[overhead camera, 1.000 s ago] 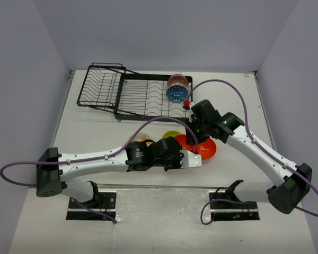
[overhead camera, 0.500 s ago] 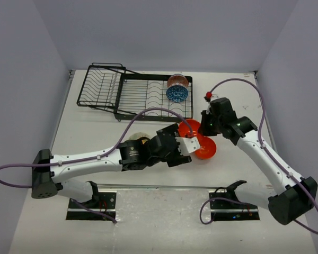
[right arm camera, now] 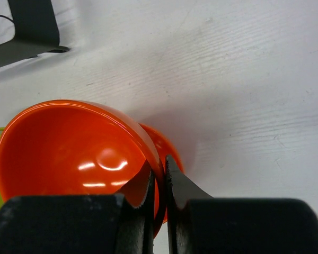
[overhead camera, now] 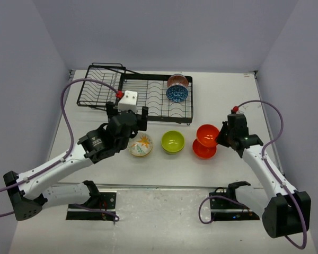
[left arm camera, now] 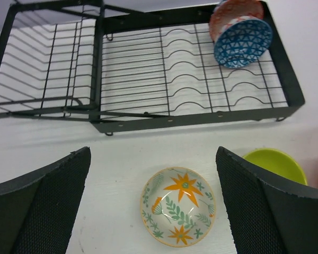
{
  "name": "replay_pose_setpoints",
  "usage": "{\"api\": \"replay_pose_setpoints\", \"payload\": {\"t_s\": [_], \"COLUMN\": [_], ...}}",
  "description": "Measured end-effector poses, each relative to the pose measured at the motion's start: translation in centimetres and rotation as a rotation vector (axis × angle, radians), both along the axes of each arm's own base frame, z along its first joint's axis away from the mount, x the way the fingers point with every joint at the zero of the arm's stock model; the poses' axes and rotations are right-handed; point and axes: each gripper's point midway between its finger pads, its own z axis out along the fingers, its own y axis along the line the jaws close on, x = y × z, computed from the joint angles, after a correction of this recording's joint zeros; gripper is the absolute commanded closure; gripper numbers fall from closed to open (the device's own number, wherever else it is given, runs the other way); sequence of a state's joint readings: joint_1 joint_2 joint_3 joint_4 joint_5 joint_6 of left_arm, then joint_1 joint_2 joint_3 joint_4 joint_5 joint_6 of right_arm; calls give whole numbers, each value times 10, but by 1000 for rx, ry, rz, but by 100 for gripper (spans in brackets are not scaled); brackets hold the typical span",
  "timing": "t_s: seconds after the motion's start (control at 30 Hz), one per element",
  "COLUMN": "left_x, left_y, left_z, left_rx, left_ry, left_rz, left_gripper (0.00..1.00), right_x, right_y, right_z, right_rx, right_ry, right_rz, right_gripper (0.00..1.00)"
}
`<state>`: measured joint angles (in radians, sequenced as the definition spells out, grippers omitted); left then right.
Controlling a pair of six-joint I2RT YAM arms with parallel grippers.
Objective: Unload the bowls from the dish rack
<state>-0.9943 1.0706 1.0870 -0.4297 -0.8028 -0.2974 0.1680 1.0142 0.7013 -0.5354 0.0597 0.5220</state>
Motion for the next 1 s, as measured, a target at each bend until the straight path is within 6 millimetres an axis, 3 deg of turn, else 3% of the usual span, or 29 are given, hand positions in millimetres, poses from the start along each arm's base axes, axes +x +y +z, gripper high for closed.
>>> {"api": "replay_pose_setpoints", "payload": {"t_s": [0.07, 0.17, 0.3, 0.53, 0.8, 1.0], "left_x": [8, 11, 9, 12, 14, 14], "left_y": [16, 22, 21, 16, 7, 6], "left_z": [-8, -21, -36, -42, -54, -60], "left_rx": [-17, -29, -18, -25, -18, -17], "left_ry": [22, 48, 77, 85, 107, 109], "left_rz": [69, 93, 82, 68, 43, 40], "left_gripper": [0, 0, 0, 0, 0, 0], "right_x": [-2, -1, -1, -13, -22, -18], "right_y": [-1, -1, 1, 6, 34, 40], "right_z": [-8, -16, -23, -34, -39, -46], "right_rx": [2, 7, 19, 40, 45, 48], "right_ry": [13, 23, 19, 27, 47, 75], "right_rz": [-13, -24, -26, -7, 86, 89], "right_gripper": [100, 100, 95, 95, 92, 93]}}
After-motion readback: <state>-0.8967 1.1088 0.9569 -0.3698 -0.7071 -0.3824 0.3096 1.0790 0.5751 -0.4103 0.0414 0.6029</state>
